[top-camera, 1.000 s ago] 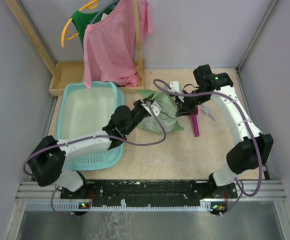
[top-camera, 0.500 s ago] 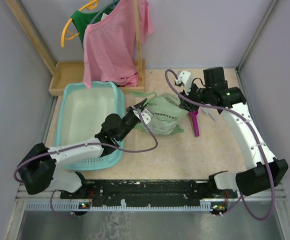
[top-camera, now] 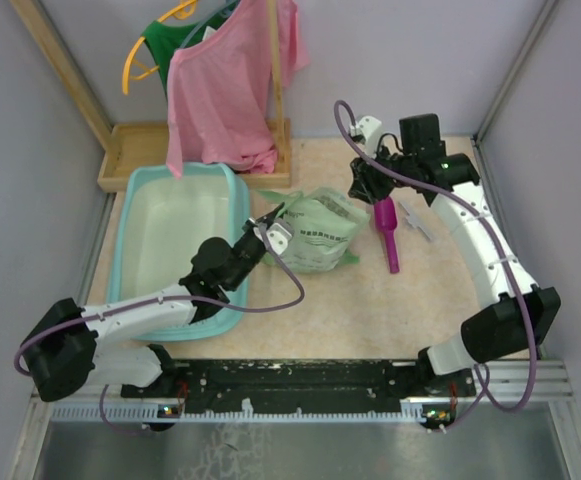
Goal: Fill the litter box with clean litter
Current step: Open the cat litter bag at the center of the board.
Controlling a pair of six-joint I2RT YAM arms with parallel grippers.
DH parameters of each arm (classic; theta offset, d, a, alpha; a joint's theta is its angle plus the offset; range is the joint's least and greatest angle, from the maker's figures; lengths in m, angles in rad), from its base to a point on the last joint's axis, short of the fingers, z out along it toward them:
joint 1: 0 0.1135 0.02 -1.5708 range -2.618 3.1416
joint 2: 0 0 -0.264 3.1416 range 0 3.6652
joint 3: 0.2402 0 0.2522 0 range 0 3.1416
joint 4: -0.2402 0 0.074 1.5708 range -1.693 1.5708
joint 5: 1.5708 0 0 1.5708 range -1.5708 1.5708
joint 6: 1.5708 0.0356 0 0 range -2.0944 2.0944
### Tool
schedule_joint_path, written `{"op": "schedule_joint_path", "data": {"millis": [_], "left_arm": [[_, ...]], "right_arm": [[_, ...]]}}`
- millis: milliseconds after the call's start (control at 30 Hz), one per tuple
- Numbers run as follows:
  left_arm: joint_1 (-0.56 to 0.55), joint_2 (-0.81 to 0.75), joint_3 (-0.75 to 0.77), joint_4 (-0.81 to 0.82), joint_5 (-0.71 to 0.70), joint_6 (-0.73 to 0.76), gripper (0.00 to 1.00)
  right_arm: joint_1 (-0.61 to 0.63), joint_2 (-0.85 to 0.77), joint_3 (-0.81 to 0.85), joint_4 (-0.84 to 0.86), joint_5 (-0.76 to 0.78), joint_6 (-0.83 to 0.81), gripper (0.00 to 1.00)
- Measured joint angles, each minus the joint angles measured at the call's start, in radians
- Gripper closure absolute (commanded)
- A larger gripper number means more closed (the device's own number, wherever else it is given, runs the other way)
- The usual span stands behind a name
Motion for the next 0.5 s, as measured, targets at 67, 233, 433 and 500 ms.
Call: {"op": "schedule_joint_path", "data": {"millis": [67,233,433,500], "left_arm": [[0.000,0.000,0.000,0.002,0.003,-0.006,1.00],[-0.004,0.000,0.000,0.003,0.010,-0.030,1.00],[-0.016,0.000,0.000,0.004,0.008,-0.048,0.93],[-0.023,0.000,0.000,0.005,0.001,-0.053,0.86]], "right_arm": [[0.000,0.009,0.000,-0.008,-0.013,0.005,0.64],[0.000,0.010,-0.002,-0.017,-0.020,0.016,0.64],[-0.061,-0.045,-0.131,0.035,0.018,0.086,0.64],[-0.113,-0.066,-0.182,0.052,0.043,0.122,0.64]]}}
